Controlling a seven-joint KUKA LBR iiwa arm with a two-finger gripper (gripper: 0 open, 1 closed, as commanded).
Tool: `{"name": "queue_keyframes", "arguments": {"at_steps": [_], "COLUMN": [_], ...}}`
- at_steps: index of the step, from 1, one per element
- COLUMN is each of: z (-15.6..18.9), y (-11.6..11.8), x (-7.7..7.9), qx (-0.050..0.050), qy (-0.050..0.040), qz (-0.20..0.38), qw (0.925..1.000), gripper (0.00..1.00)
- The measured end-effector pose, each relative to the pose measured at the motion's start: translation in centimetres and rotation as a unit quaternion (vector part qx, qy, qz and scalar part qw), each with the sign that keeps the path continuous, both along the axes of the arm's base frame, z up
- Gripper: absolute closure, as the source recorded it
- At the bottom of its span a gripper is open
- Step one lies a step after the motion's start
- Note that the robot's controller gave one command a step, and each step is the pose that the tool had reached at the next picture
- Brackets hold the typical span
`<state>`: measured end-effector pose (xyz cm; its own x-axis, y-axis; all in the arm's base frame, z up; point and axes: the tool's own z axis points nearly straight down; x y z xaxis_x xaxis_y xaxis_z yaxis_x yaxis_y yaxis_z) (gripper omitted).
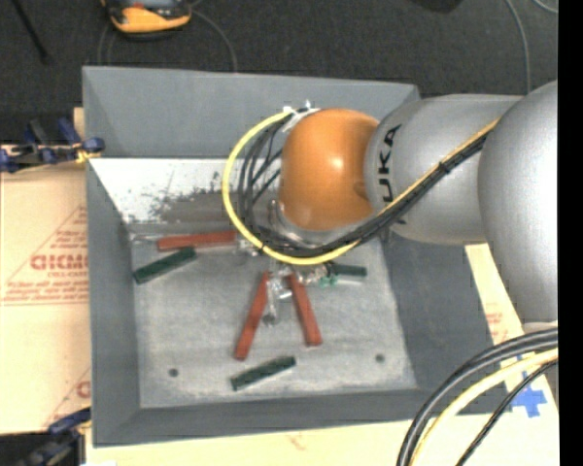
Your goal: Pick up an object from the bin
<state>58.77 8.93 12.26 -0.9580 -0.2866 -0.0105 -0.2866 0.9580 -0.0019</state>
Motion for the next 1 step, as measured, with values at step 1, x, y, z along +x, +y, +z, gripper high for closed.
{"name": "queue_keyframes", "arguments": {"at_steps": [1], "z": [-2.74], "y": [-0.85], "x": [-0.02], "qx": [-0.001], "qy": [0.0058], "qz": [0.09], "qw": [0.996], "gripper": [0.0]}}
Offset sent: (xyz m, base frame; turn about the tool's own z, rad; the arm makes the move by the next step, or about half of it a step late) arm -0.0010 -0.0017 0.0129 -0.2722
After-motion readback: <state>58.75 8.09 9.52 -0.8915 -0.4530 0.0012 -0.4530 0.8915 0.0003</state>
